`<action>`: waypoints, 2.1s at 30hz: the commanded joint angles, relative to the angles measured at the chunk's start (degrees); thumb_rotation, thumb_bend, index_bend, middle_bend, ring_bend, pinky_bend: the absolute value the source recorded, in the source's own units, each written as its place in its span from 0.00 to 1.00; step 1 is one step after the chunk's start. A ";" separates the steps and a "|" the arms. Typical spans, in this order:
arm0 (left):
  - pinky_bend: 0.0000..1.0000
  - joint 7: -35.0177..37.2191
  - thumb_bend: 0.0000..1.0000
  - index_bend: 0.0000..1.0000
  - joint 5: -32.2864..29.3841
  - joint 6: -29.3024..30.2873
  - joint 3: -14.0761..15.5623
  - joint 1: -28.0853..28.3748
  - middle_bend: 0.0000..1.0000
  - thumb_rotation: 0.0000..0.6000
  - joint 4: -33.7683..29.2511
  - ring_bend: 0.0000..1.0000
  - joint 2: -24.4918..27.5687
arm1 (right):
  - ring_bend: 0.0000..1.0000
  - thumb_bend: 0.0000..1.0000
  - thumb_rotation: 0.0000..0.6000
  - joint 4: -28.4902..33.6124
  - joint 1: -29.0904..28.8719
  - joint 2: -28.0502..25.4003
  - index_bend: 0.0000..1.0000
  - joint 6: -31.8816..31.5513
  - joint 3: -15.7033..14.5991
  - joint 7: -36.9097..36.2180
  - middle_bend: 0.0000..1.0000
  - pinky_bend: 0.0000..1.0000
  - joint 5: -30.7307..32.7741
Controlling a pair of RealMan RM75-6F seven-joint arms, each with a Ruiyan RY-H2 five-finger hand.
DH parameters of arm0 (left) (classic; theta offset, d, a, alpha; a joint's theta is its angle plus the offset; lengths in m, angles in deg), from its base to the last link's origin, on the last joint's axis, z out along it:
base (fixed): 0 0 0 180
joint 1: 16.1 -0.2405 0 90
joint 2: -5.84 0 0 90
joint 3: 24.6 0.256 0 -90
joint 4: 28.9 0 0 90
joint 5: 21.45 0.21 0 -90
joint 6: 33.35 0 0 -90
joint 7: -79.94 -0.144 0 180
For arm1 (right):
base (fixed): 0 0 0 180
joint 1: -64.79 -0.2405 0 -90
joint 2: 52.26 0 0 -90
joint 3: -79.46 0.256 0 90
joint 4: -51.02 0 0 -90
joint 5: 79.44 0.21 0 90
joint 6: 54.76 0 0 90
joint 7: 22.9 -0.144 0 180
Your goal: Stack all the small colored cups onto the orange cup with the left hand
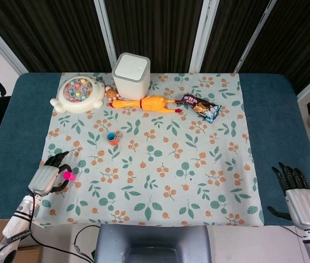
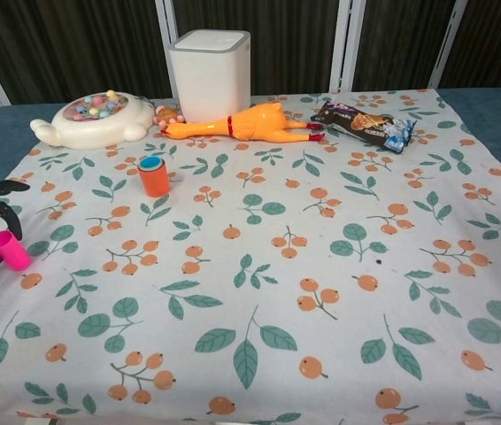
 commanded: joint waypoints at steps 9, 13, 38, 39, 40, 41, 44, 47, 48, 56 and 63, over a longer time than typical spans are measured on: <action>0.13 -0.03 0.41 0.52 0.45 2.38 -5.76 4.21 0.05 1.00 -7.44 0.00 3.94 | 0.00 0.22 1.00 0.08 -0.17 0.14 0.00 0.36 0.00 0.21 0.00 0.00 0.11; 0.13 -2.33 0.41 0.53 -2.63 -0.39 -11.44 8.99 0.07 1.00 -11.16 0.00 4.65 | 0.00 0.22 1.00 0.07 -0.32 0.34 0.00 0.63 0.13 0.59 0.00 0.00 0.42; 0.15 -8.95 0.41 0.53 -14.66 -13.70 -18.31 23.23 0.09 1.00 2.43 0.00 -8.53 | 0.00 0.22 1.00 -0.39 -1.20 0.01 0.00 2.35 1.34 -0.23 0.00 0.00 3.52; 0.15 -9.22 0.41 0.53 -14.71 -13.69 -18.13 23.29 0.09 1.00 2.50 0.00 -8.77 | 0.00 0.22 1.00 -0.40 -1.20 0.02 0.00 2.33 1.29 -0.21 0.00 0.00 3.43; 0.15 -9.42 0.41 0.53 -14.71 -13.73 -17.96 23.34 0.09 1.00 2.57 0.00 -8.96 | 0.00 0.22 1.00 -0.40 -1.18 0.03 0.00 2.25 1.28 -0.20 0.00 0.00 3.39; 0.15 -9.58 0.41 0.53 -14.71 -13.81 -17.77 23.38 0.09 1.00 2.66 0.00 -9.15 | 0.00 0.22 1.00 -0.41 -1.15 0.05 0.00 2.18 1.28 -0.17 0.00 0.00 3.37; 0.15 -10.07 0.41 0.53 -14.72 -14.01 -17.20 23.49 0.09 1.00 3.21 0.00 -9.82 | 0.00 0.22 1.00 -0.40 -1.08 0.04 0.00 2.00 1.24 -0.25 0.00 0.00 3.27; 0.15 -10.58 0.41 0.53 -14.70 -14.03 -16.81 23.62 0.09 1.00 3.98 0.00 -10.39 | 0.00 0.22 1.00 -0.40 -1.06 -0.02 0.00 1.94 1.18 -0.31 0.00 0.00 3.17; 0.15 -10.69 0.41 0.53 -14.66 -13.95 -16.71 23.64 0.09 1.00 4.27 0.00 -10.54 | 0.00 0.22 1.00 -0.43 -1.05 -0.03 0.00 1.92 1.17 -0.36 0.00 0.00 3.16; 0.14 -10.11 0.41 0.53 -14.60 -14.17 -15.88 23.16 0.09 1.00 5.63 0.00 -10.44 | 0.00 0.22 1.00 -0.46 -1.00 -0.17 0.00 1.71 1.22 -0.66 0.00 0.00 3.16; 0.15 -9.35 0.41 0.52 -14.31 -15.23 -14.90 23.07 0.09 1.00 7.81 0.00 -11.04 | 0.00 0.22 1.00 -0.47 -1.15 0.04 0.00 1.91 1.25 -0.31 0.00 0.00 3.23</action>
